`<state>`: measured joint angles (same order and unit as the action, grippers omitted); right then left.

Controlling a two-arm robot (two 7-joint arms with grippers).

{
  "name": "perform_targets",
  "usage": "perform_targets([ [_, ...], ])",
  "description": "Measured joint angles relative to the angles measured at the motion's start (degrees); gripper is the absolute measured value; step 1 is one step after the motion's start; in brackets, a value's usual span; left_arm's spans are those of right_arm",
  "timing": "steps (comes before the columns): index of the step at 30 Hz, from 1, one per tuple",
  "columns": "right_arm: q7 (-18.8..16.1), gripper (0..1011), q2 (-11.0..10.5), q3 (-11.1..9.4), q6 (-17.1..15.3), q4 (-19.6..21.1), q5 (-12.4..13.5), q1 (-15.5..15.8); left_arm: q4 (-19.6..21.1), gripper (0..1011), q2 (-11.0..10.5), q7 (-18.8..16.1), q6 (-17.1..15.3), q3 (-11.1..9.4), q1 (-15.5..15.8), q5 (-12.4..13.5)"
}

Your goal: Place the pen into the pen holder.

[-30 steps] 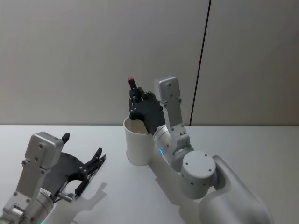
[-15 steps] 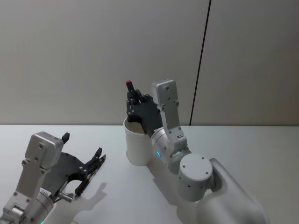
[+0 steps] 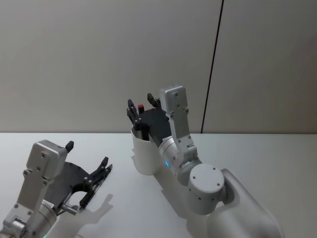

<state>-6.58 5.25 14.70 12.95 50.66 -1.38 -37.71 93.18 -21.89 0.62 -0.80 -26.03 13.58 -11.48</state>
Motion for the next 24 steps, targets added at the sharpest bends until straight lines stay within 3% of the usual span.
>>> perform_targets([
  [2, -0.02, 659, 0.02, -0.01, 0.03, -0.04, -0.02, -0.01, 0.00, 1003, 0.00, 0.00, 0.00, 0.01, 0.00, 0.00],
  [13, -0.20, 964, -0.08, -0.16, -0.07, 0.48, -0.07, 0.07, 0.00, 1003, 0.00, 0.00, 0.00, 0.00, 0.00, 0.00],
  [19, -1.19, 1001, -1.30, -0.80, -1.87, 4.06, 0.54, 1.07, 0.00, 1003, 0.00, 0.00, 0.00, 0.00, 0.00, 0.00],
  [24, -3.08, 1001, -3.61, -2.12, -4.46, 9.34, 2.17, 2.56, 0.00, 1003, 0.00, 0.00, 0.00, 0.00, 0.00, 0.00],
])
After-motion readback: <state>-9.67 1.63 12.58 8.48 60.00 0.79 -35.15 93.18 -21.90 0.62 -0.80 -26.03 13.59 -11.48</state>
